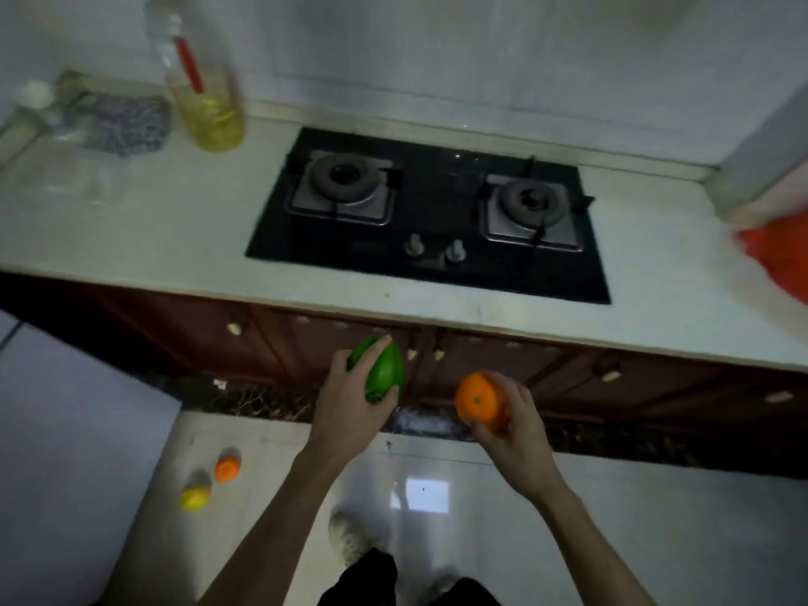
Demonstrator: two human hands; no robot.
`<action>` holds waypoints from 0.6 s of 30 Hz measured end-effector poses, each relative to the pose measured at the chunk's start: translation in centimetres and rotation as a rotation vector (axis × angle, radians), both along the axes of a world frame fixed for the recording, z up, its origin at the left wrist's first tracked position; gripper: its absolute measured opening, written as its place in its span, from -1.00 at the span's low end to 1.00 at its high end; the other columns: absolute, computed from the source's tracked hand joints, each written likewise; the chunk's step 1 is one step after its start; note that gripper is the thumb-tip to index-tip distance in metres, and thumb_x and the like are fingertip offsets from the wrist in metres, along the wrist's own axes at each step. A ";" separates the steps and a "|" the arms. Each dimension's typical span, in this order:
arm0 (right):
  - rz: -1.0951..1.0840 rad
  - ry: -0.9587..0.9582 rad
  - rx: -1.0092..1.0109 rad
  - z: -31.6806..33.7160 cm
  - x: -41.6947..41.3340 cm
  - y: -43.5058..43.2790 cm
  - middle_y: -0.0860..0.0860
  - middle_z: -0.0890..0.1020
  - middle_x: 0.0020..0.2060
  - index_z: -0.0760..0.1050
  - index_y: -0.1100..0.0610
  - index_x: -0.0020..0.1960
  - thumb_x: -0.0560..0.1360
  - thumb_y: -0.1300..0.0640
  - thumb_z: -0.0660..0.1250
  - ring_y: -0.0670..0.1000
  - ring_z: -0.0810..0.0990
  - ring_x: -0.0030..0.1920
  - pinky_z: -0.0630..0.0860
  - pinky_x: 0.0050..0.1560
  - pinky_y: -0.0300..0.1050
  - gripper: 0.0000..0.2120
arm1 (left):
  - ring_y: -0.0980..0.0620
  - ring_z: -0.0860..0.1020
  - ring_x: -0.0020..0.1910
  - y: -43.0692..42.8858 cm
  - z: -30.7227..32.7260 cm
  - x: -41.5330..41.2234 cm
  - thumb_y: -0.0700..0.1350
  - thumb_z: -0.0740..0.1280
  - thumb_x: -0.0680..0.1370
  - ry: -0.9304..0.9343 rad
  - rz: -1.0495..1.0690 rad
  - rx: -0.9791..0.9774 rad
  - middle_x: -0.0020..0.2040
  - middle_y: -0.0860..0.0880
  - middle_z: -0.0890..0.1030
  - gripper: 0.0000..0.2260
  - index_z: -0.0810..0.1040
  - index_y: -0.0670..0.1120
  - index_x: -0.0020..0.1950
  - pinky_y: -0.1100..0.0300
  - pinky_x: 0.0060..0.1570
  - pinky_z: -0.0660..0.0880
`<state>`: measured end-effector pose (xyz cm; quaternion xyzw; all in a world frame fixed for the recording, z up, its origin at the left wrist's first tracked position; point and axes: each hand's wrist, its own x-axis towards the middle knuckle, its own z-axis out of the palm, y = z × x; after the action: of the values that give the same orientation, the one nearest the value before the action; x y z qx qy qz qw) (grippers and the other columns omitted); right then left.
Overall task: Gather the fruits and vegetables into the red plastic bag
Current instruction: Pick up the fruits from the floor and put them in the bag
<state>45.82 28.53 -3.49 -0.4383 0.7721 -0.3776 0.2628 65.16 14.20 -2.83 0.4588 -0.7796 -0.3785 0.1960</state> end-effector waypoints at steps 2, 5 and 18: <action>-0.085 -0.006 -0.027 0.4 -2.3 2.7 -0.03 0.33 0.29 0.29 -0.11 0.35 0.42 0.17 0.45 -0.01 0.45 0.15 0.41 0.00 -0.39 -0.41 | 0.00 0.47 0.12 1.7 0.7 -2.9 -0.03 0.41 0.47 0.006 -0.074 -0.008 0.19 -0.01 0.32 -0.38 0.22 0.25 0.46 0.23 0.05 0.42; -0.184 0.005 -0.056 0.9 -5.2 6.6 -0.04 0.33 0.27 0.28 -0.16 0.33 0.41 0.18 0.45 -0.03 0.45 0.14 0.41 -0.02 -0.40 -0.40 | 0.00 0.47 0.17 5.0 1.2 -6.5 -0.01 0.40 0.47 -0.012 -0.170 -0.022 0.23 -0.01 0.32 -0.38 0.22 0.25 0.46 0.23 0.07 0.43; -0.593 0.025 -0.128 3.1 -14.9 21.8 -0.02 0.32 0.26 0.30 -0.14 0.32 0.42 0.18 0.45 -0.35 0.38 0.13 0.40 -0.08 -0.57 -0.42 | 0.04 0.49 0.05 15.6 2.2 -22.1 0.01 0.42 0.44 0.000 -0.505 -0.050 0.13 0.04 0.33 -0.38 0.24 0.31 0.42 0.17 0.03 0.50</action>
<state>30.90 50.36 -0.37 -0.2139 0.8443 -0.4803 0.1033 43.08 29.84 -0.67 0.2443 -0.8786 -0.3962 0.1065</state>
